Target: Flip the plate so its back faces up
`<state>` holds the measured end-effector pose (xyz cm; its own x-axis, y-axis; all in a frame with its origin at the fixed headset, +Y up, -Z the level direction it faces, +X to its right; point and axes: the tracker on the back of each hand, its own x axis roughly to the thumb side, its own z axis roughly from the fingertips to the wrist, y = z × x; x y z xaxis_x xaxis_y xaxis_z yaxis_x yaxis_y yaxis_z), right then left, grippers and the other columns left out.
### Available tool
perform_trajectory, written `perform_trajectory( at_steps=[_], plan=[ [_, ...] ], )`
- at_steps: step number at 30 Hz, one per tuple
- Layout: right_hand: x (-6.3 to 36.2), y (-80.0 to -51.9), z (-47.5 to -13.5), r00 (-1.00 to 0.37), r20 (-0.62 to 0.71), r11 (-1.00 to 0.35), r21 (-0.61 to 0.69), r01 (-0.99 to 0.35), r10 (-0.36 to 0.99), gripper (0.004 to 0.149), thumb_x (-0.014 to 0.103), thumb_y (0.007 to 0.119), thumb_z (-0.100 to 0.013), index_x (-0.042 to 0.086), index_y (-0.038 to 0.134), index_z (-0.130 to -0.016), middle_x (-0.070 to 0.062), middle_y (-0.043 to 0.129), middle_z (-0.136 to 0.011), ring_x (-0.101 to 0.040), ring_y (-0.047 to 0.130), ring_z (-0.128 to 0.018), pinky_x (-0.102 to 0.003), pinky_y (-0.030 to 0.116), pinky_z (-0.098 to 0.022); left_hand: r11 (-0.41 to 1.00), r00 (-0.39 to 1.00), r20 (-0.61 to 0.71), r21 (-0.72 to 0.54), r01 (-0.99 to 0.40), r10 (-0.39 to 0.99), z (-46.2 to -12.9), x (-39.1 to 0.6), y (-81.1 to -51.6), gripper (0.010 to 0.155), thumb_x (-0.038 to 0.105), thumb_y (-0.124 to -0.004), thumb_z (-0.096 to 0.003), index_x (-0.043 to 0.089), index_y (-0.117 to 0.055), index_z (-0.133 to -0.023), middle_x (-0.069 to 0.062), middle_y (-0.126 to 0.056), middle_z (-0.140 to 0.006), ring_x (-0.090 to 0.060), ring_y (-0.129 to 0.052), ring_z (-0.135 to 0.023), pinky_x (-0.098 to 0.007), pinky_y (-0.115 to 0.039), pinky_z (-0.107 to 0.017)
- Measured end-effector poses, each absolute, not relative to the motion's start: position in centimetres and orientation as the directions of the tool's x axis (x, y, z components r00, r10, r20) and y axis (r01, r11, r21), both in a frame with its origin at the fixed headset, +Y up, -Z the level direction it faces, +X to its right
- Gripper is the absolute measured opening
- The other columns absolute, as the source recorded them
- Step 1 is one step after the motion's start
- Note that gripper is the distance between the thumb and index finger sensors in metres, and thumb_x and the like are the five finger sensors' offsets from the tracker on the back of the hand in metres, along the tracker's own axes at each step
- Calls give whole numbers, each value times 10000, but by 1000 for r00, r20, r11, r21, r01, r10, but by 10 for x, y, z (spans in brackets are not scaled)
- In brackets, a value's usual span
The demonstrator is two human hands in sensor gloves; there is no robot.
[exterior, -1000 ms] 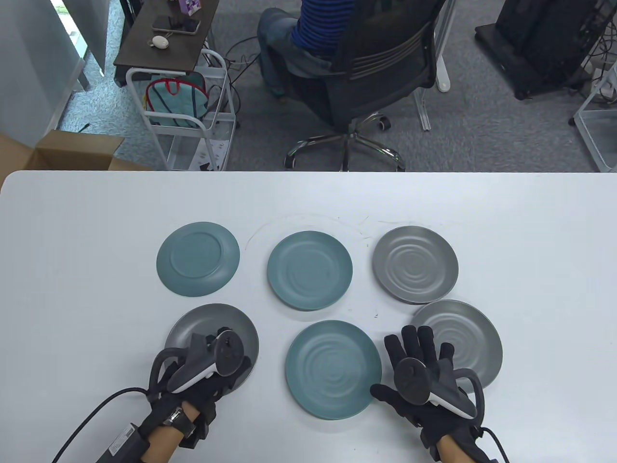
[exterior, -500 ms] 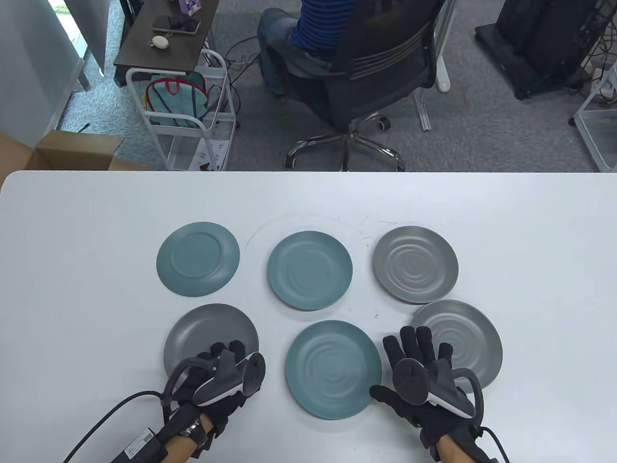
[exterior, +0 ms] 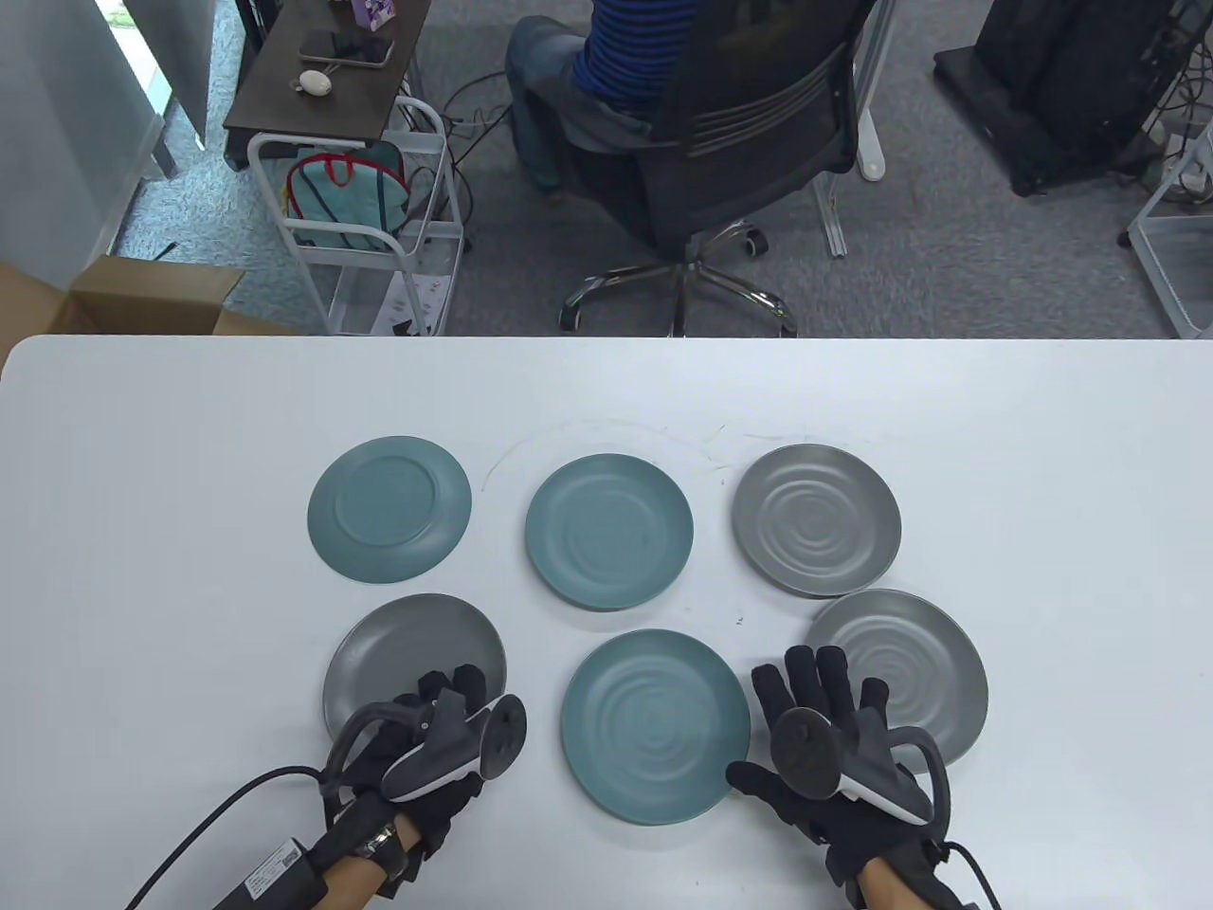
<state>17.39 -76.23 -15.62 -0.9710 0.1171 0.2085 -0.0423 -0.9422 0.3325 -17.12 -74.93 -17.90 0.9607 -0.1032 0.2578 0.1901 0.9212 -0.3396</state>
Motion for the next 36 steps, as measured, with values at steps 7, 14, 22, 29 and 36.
perform_trajectory(
  at_steps=[7,14,22,29,36],
  plan=[
    [175,-763,-156,-971,206,-940,338,-47,122,937,697,586,-466,185,200,-1148,-189,106,-1185,-449,78,-1069,-723,185,-723,924,964,206,-373,-83,170,-186,-190,-713,672,443,-686,-576,47,-569,-1107,-260,-723,-989,-492,-948,-773,-400,-910,-405],
    [176,-763,-156,-969,208,-937,344,-56,134,936,697,586,-467,185,198,-1148,-188,104,-1186,-448,77,-1069,-723,185,-723,868,896,143,-352,-351,420,-199,-222,-677,626,394,-695,-576,31,-613,-1080,-234,-785,-944,-434,-1014,-714,-363,-926,-368],
    [176,-764,-157,-969,204,-934,352,-62,141,935,696,585,-467,186,196,-1148,-188,104,-1185,-448,75,-1069,-722,183,-724,666,718,4,-377,-643,696,-218,-267,-663,598,378,-707,-574,13,-656,-1045,-196,-846,-885,-359,-1073,-633,-315,-938,-320],
    [177,-764,-158,-969,203,-932,357,-63,144,935,696,585,-467,186,196,-1148,-187,103,-1185,-448,75,-1069,-722,183,-724,537,618,-138,-376,-756,774,-232,-301,-674,586,372,-706,-575,-5,-676,-1023,-159,-881,-828,-296,-1108,-550,-279,-941,-287],
    [177,-764,-158,-968,204,-932,358,-63,144,934,695,585,-468,185,196,-1148,-187,104,-1185,-448,77,-1069,-721,184,-725,564,662,-243,-367,-740,709,-234,-322,-695,581,371,-697,-575,4,-680,-1024,-107,-901,-788,-250,-1113,-464,-298,-938,-298]
  ],
)
